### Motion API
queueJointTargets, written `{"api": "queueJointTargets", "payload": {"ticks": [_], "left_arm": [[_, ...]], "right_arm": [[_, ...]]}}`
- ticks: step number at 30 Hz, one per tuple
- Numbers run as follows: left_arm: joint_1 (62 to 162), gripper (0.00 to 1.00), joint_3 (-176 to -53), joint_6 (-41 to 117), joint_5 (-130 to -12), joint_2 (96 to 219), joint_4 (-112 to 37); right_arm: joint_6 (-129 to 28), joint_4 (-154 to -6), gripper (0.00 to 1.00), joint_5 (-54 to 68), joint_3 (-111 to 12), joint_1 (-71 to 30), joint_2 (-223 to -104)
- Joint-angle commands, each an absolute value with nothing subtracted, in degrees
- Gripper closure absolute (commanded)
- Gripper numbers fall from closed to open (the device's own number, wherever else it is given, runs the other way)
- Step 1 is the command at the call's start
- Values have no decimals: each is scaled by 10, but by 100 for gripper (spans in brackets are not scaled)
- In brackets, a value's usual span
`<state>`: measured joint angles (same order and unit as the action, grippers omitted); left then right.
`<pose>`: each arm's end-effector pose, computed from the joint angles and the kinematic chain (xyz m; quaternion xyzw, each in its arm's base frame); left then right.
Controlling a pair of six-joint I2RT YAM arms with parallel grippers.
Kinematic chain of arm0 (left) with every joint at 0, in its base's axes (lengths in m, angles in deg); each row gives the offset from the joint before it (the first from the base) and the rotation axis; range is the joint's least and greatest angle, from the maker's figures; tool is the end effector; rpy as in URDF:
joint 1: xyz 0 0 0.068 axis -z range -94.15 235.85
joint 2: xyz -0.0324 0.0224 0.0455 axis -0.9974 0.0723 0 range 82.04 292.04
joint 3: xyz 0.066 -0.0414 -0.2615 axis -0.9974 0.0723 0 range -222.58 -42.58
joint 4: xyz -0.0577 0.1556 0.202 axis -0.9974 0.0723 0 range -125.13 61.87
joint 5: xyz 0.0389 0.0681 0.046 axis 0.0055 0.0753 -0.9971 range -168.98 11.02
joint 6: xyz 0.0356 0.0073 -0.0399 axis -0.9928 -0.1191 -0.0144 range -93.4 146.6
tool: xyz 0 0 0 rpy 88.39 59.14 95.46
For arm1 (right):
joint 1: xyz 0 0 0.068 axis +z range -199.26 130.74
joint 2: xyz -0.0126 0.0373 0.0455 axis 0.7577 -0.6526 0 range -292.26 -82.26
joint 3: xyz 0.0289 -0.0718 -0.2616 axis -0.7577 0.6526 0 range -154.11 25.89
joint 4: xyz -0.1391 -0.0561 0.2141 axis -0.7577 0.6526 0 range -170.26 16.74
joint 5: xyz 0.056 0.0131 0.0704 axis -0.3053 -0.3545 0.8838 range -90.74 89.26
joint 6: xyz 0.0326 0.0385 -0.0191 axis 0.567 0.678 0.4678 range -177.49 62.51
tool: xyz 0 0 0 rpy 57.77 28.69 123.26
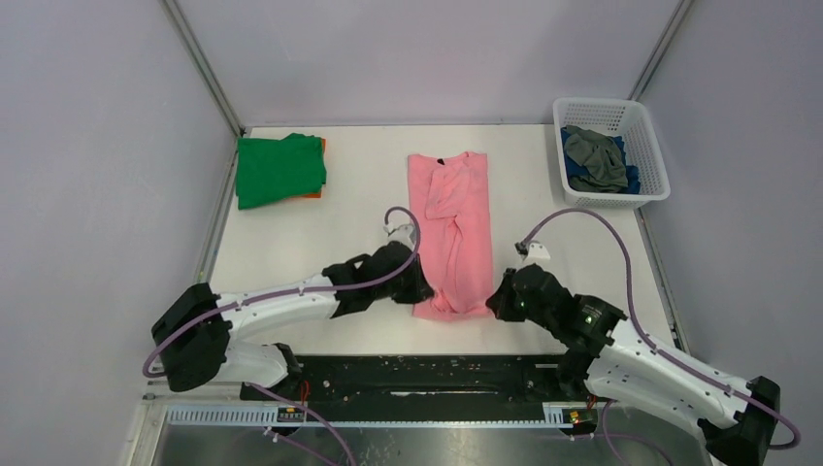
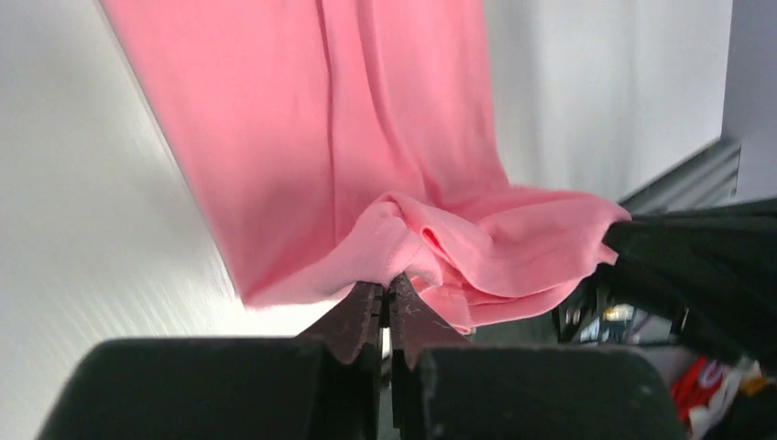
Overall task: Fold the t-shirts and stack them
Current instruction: Grab the bottom of the folded rectangular tshirt with both arms, then fold the folded rectangular tshirt in 1/3 of the way
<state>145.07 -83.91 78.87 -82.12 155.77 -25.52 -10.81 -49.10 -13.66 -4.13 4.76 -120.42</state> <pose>0.1380 -0.2278 0.2130 0.0442 0.9123 -0.3219 0.2495 0.0932 0.1148 0.2324 -0.0094 0.8992 0.2627 0.3498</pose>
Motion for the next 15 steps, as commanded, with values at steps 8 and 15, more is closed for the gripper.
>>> {"api": "queueJointTargets", "payload": {"ticks": [8,15], "left_arm": [[1317,100,-1051,703,-887,1725,-202],[1274,100,-1106,688,-883,1792,-198]], "right_arm": [[-253,-686,100,-108,-160,-142,-1434],[-238,-719,100,-73,-229,-209,-1558]]}}
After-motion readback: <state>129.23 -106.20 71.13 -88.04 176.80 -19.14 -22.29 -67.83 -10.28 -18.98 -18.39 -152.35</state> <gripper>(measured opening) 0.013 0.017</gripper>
